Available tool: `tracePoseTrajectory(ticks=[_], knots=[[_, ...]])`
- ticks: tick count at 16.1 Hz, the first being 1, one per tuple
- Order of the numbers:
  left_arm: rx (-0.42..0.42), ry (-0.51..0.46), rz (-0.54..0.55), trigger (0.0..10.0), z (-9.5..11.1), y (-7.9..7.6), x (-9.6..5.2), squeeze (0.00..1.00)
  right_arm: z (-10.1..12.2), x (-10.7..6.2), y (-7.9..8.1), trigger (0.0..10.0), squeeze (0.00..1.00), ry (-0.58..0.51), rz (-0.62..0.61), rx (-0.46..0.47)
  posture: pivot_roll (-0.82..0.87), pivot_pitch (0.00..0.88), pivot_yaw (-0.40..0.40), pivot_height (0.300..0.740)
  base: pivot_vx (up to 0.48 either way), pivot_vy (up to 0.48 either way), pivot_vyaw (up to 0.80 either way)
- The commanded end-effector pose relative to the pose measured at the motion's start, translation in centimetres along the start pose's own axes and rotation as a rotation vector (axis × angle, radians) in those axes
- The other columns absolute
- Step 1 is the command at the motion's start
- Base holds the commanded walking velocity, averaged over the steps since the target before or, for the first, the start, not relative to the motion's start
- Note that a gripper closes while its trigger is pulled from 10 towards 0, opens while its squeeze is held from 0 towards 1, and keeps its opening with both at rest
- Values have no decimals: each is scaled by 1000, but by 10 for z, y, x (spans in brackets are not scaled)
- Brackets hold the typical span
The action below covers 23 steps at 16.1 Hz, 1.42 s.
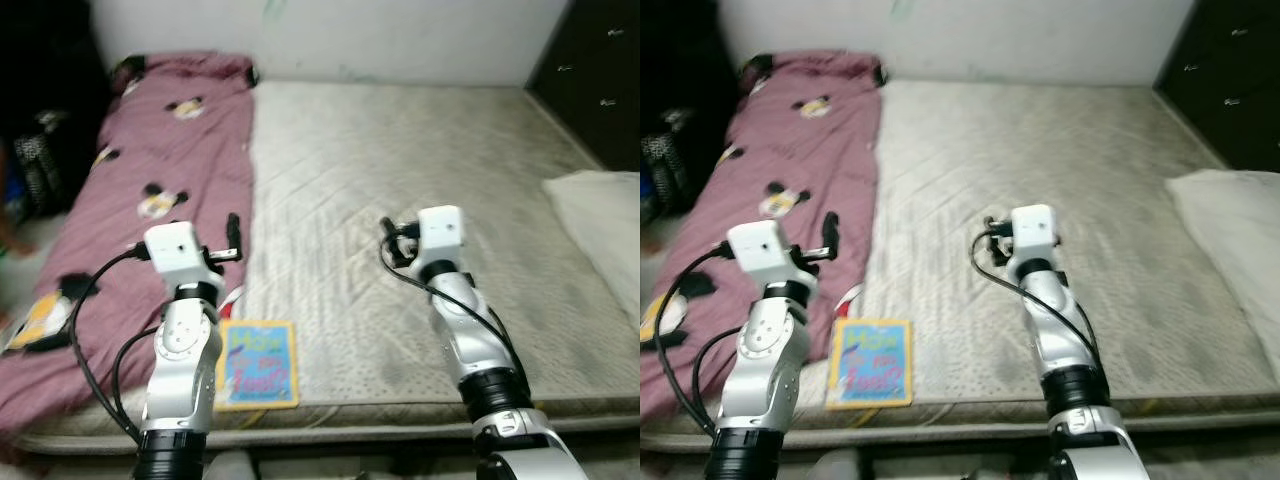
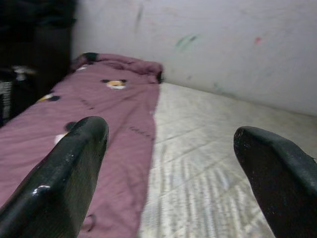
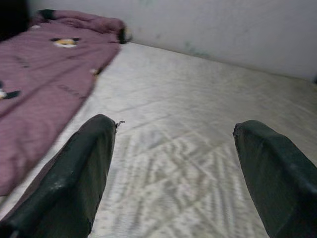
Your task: Clean up the room
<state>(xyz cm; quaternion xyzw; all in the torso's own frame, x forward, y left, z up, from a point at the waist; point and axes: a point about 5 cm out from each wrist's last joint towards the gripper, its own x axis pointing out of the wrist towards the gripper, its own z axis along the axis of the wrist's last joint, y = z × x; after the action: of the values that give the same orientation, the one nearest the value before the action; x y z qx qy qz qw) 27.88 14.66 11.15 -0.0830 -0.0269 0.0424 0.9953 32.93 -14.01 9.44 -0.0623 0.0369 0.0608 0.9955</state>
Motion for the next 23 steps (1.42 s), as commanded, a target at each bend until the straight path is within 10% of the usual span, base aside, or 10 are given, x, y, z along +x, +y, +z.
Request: tracePoseTrajectory(ticks=[1, 23], knots=[[-20, 10, 2, 10000, -2, -3, -1, 0, 3, 0, -7, 10000, 0, -13, -22, -9, -35, 0, -24, 740, 0, 0, 0], [-37, 7, 57, 10000, 0, 6, -2, 0, 0, 3, -2, 10000, 0, 8, 2, 1, -19, 0, -34, 740, 0, 270, -84]])
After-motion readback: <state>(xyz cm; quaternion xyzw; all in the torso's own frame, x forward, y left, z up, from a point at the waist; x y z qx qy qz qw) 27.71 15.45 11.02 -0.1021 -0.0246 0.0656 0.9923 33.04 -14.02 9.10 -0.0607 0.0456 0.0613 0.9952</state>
